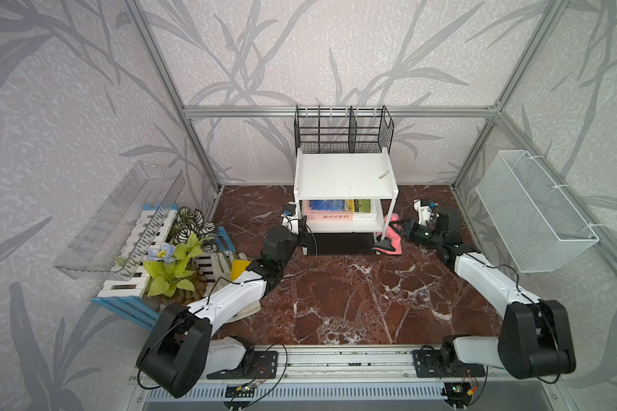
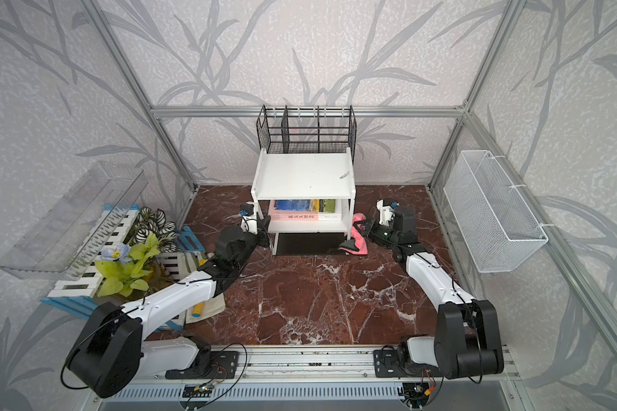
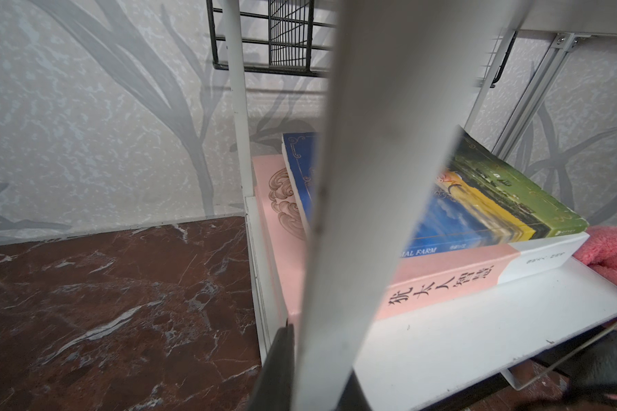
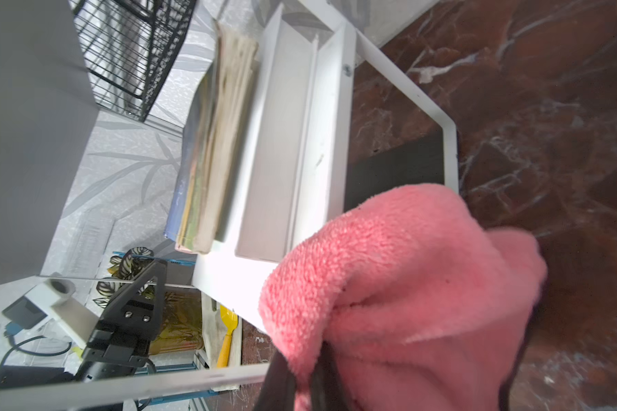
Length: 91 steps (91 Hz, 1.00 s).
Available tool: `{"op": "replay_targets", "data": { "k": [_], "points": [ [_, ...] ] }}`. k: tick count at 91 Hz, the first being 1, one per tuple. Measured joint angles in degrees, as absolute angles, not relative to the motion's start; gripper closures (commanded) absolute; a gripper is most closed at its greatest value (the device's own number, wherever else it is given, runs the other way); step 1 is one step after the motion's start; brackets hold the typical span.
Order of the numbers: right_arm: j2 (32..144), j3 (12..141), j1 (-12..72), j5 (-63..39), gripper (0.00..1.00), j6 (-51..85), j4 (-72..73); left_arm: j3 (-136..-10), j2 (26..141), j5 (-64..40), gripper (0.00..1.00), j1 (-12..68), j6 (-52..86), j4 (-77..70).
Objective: Wipe the bookshelf clean with a cloth
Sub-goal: Wipe the dust from the shelf.
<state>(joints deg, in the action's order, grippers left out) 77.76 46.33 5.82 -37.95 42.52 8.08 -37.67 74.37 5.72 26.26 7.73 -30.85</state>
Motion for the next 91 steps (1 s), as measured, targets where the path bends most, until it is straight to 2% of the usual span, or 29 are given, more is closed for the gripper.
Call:
{"op": "replay_targets", "data": {
  "k": [16, 23, 31, 39, 56, 63, 77, 91],
  "points": [
    [88.38, 43.35, 7.18, -34.89, 1.00, 41.63, 11.33, -37.67, 74.26, 5.87, 1.00, 26.37, 8.36, -30.70],
    [89.67, 39.35, 7.90, -30.72, 1.00, 39.70, 10.00, -37.67, 74.11, 5.96, 1.00, 26.35, 8.67, -30.46],
    [85.08, 35.40, 10.09, -26.63, 1.00, 35.92, 5.10, -37.67, 74.11, 5.93, 1.00, 26.37, 8.75, -30.44],
    [76.44, 33.28, 16.03, -22.22, 1.00, 29.36, 1.19, -37.67, 74.08, 5.91, 1.00, 26.37, 8.80, -30.41],
    [61.69, 28.62, 31.14, -12.95, 1.00, 12.95, 5.37, -37.67, 74.06, 5.87, 1.00, 26.37, 8.86, -30.39],
    [60.25, 28.12, 32.91, -8.27, 1.00, 9.23, 5.82, -37.67, 74.06, 5.87, 1.00, 26.37, 8.86, -30.39],
    [60.99, 28.21, 32.53, -6.07, 1.00, 2.13, 8.80, -37.67, 74.06, 5.87, 1.00, 26.37, 8.86, -30.39],
    [72.27, 32.29, 38.04, -0.10, 1.00, -9.04, 11.00, -37.67, 74.08, 5.82, 1.00, 26.37, 8.93, -30.41]
  ]
}}
